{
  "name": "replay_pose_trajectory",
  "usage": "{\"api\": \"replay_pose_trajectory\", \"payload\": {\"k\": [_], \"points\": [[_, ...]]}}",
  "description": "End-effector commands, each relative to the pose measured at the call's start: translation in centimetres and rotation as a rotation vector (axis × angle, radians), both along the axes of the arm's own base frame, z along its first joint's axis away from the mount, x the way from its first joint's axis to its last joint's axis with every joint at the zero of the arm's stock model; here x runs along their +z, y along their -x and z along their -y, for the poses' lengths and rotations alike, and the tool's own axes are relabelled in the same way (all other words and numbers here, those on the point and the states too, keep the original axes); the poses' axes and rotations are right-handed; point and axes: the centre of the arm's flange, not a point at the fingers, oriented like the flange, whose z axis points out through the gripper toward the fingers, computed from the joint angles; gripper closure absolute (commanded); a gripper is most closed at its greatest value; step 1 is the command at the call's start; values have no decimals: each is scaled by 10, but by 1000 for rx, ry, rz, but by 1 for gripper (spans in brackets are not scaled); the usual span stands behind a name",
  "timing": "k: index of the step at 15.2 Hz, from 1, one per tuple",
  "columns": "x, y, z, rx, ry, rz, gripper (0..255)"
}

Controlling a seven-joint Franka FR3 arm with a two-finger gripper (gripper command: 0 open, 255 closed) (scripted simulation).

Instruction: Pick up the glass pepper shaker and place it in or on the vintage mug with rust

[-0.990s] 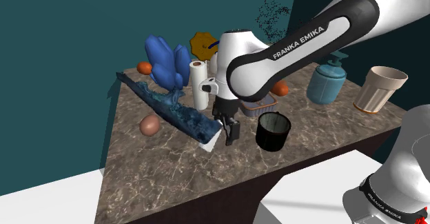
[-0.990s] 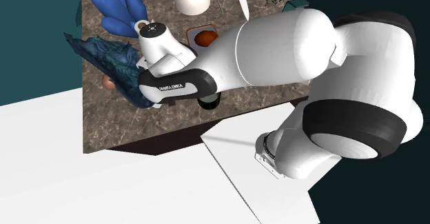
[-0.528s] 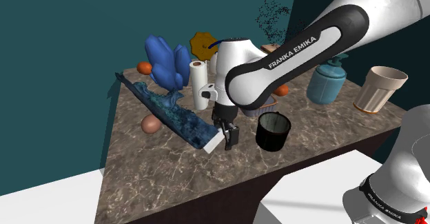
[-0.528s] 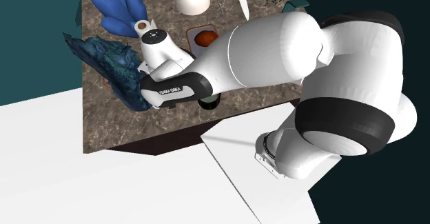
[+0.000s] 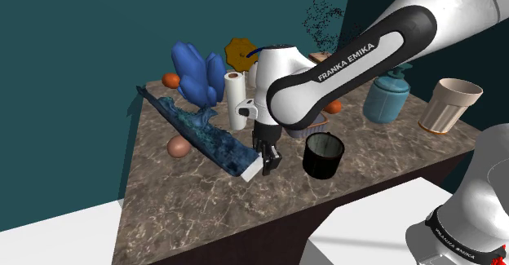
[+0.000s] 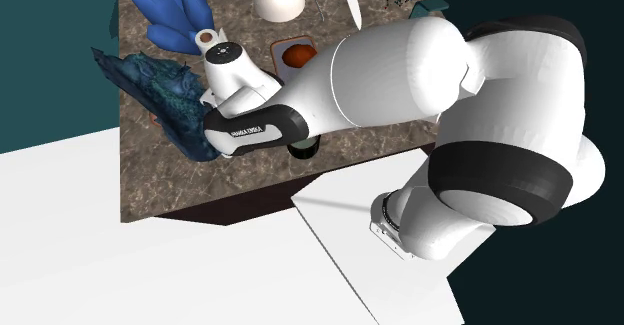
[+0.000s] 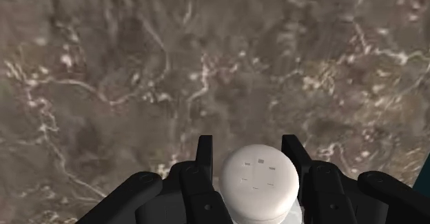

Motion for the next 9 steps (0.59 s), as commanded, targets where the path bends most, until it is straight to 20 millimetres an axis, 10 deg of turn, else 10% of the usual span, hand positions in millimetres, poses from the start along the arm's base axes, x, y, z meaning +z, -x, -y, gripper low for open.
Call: {"api": "replay_pose_trajectory", "payload": {"k": [1, 9], "points": [[0, 0, 0, 1, 0, 0, 255], [21, 0, 0, 1, 0, 0, 255]]}}
